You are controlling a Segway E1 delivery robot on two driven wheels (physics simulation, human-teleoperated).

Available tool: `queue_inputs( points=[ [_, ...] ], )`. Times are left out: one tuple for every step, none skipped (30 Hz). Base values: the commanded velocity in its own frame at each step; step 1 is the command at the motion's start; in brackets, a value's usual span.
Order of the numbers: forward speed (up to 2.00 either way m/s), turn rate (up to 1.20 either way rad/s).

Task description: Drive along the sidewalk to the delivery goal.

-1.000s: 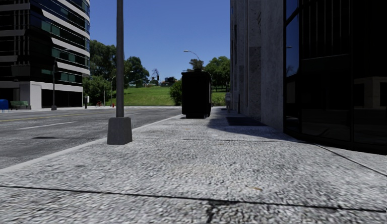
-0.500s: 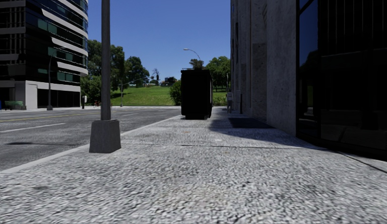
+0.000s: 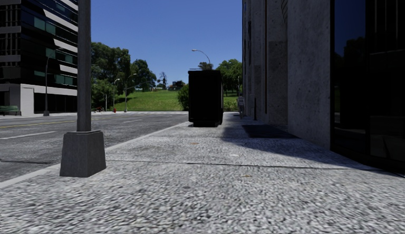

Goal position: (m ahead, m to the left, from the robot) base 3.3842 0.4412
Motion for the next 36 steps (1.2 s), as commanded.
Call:
queue_inputs(
  points=[
    [2.0, 0.0],
    [2.0, 0.0],
    [2.0, 0.0],
    [2.0, 0.0],
    [2.0, 0.0],
    [2.0, 0.0],
    [2.0, 0.0],
    [2.0, 0.0],
    [2.0, 0.0],
    [2.0, 0.0],
    [2.0, 0.0],
    [2.0, 0.0],
    [2.0, 0.0],
    [2.0, 0.0],
    [2.0, 0.0],
    [2.0, 0.0],
    [2.0, 0.0],
    [2.0, 0.0],
    [2.0, 0.0],
    [2.0, 0.0],
    [2.0, 0.0],
    [2.0, 0.0],
    [2.0, 0.0],
    [2.0, 0.0],
    [2.0, 0.0],
    [2.0, 0.0],
    [2.0, 0.0],
    [2.0, 0.0],
    [2.0, 0.0],
    [2.0, 0.0],
    [2.0, 0.0],
    [2.0, 0.0],
    [2.0, 0.0],
    [2.0, 0.0],
    [2.0, 0.0],
    [2.0, 0.0]
  ],
)
